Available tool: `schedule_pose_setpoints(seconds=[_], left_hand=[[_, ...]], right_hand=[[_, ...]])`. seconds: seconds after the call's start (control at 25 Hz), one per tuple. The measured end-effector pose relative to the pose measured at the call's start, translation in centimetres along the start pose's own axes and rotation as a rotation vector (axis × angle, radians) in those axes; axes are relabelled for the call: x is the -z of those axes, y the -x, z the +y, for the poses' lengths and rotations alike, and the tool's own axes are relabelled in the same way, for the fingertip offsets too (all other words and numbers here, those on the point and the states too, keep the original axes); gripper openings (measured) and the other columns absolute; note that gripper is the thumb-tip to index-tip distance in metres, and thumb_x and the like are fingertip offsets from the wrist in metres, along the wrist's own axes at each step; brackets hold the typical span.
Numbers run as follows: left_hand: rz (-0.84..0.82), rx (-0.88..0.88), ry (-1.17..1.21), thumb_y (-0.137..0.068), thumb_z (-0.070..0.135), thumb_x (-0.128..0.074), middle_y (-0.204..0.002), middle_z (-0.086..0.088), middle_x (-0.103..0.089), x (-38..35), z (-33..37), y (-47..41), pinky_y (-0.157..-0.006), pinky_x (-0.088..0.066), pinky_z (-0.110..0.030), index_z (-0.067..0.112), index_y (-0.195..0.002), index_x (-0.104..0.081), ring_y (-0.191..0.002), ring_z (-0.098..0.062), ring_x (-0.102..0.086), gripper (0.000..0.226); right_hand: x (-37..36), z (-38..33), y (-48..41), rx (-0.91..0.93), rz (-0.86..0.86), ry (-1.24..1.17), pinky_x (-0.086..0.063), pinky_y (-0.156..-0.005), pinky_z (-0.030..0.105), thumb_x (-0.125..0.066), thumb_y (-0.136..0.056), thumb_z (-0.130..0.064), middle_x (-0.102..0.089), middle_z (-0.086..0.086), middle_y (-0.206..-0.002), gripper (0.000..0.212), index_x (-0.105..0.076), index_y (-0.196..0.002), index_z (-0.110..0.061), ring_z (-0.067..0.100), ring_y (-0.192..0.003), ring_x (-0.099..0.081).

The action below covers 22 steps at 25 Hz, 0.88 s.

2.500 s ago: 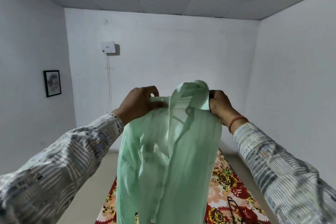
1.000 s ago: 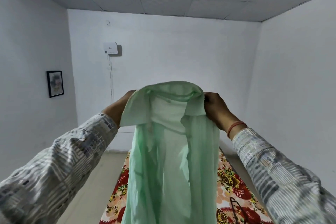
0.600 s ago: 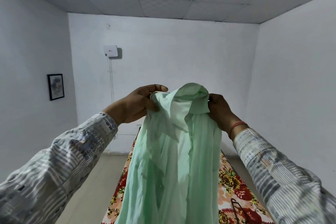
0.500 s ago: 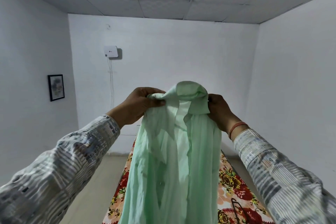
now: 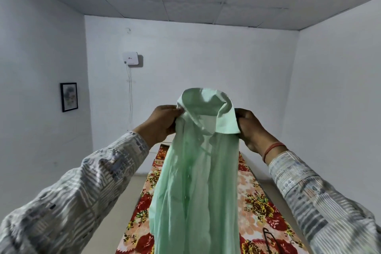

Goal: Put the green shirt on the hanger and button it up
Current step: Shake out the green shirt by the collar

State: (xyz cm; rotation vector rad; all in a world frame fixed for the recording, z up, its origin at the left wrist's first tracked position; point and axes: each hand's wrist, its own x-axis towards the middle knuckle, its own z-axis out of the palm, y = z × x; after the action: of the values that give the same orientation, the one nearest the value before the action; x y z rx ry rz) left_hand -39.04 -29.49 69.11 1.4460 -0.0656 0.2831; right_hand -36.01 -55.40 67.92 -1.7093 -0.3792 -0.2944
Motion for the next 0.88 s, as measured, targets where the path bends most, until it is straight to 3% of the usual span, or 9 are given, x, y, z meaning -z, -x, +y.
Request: schedule_pose_setpoints(seconds=[0.08,0.16,0.32,0.4,0.52,0.6,0.68,0.76,0.88], left_hand=[[-0.081,0.05,0.038,-0.111,0.004,-0.054,-0.08,-0.01,-0.072,0.5,-0.2,0.2,-0.049,-0.06,-0.029,0.007,-0.108,-0.069,-0.053,-0.016,-0.069,0.016],[-0.163,0.07,0.136,-0.111,-0.004,-0.042,-0.078,-0.007,-0.07,1.7,-0.4,0.0,-0.049,-0.058,-0.03,0.016,-0.105,-0.063,-0.054,-0.016,-0.066,0.029],[-0.279,0.028,0.156,-0.091,-0.022,-0.032,-0.081,-0.006,-0.073,3.0,-0.9,0.0,-0.061,-0.06,-0.033,0.013,-0.082,-0.062,-0.07,-0.02,-0.069,0.047],[-0.314,-0.022,0.139,-0.089,-0.023,-0.041,-0.095,-0.013,-0.078,3.2,-1.1,0.0,-0.075,-0.064,-0.034,0.007,-0.092,-0.074,-0.086,-0.024,-0.075,0.044],[-0.196,-0.132,-0.116,-0.083,-0.024,-0.064,-0.112,-0.019,-0.074,3.4,-1.5,0.1,-0.083,-0.063,-0.039,0.015,-0.115,-0.071,-0.099,-0.032,-0.072,0.051],[0.001,-0.264,-0.481,-0.078,-0.015,-0.076,-0.106,-0.011,-0.072,3.4,-1.7,-0.1,-0.072,-0.059,-0.034,0.023,-0.114,-0.066,-0.086,-0.028,-0.067,0.053],[0.154,-0.385,-0.632,-0.08,-0.003,-0.081,-0.093,-0.003,-0.072,3.5,-2.0,-0.2,-0.063,-0.054,-0.031,0.024,-0.115,-0.065,-0.073,-0.02,-0.06,0.048],[0.222,-0.39,-0.55,-0.086,0.0,-0.071,-0.075,0.0,-0.068,3.9,-2.0,-0.2,-0.059,-0.046,-0.029,0.025,-0.104,-0.07,-0.062,-0.019,-0.051,0.031],[0.186,-0.278,-0.501,-0.074,0.005,-0.065,-0.059,0.011,-0.052,4.8,-2.3,-0.6,-0.057,-0.034,-0.03,0.018,-0.057,-0.058,-0.064,-0.022,-0.034,0.022]], right_hand=[[-0.2,0.3,-0.2,-0.012,0.026,0.046,-0.053,-0.076,0.041,-0.074,-0.085,-0.031,-0.076,0.02,-0.094,0.032,-0.075,-0.098,-0.002,0.027,-0.084,-0.068],[0.0,0.5,-0.2,-0.038,0.062,0.078,-0.055,-0.074,0.039,-0.072,-0.072,-0.035,-0.077,0.013,-0.096,0.037,-0.074,-0.099,-0.009,0.027,-0.082,-0.069],[-0.2,1.1,-0.5,-0.112,0.079,-0.042,-0.057,-0.069,0.038,-0.073,-0.084,-0.011,-0.076,0.02,-0.111,0.028,-0.069,-0.112,-0.01,0.03,-0.08,-0.07],[-0.4,0.9,-0.6,-0.12,0.094,-0.015,-0.058,-0.067,0.038,-0.065,-0.091,-0.003,-0.078,0.021,-0.111,0.025,-0.068,-0.115,-0.011,0.03,-0.08,-0.071],[-1.0,0.3,-0.6,-0.084,0.12,-0.022,-0.058,-0.064,0.035,-0.055,-0.093,0.001,-0.079,0.018,-0.108,0.029,-0.069,-0.116,-0.008,0.029,-0.082,-0.071],[-1.1,0.1,-0.9,-0.057,0.147,0.001,-0.057,-0.068,0.035,-0.057,-0.091,0.0,-0.08,0.015,-0.107,0.026,-0.07,-0.112,-0.008,0.029,-0.083,-0.071],[-0.6,0.2,-1.1,-0.049,0.15,-0.003,-0.057,-0.07,0.036,-0.06,-0.087,-0.002,-0.08,0.016,-0.106,0.026,-0.072,-0.108,-0.011,0.03,-0.084,-0.071],[-0.1,0.5,-1.2,-0.059,0.149,0.007,-0.059,-0.072,0.037,-0.064,-0.086,-0.005,-0.08,0.015,-0.105,0.024,-0.074,-0.105,-0.014,0.033,-0.088,-0.073],[0.3,1.0,-1.0,-0.002,0.155,0.265,-0.06,-0.079,0.04,-0.071,-0.089,-0.011,-0.081,0.004,-0.1,0.015,-0.078,-0.097,-0.021,0.031,-0.096,-0.076]])
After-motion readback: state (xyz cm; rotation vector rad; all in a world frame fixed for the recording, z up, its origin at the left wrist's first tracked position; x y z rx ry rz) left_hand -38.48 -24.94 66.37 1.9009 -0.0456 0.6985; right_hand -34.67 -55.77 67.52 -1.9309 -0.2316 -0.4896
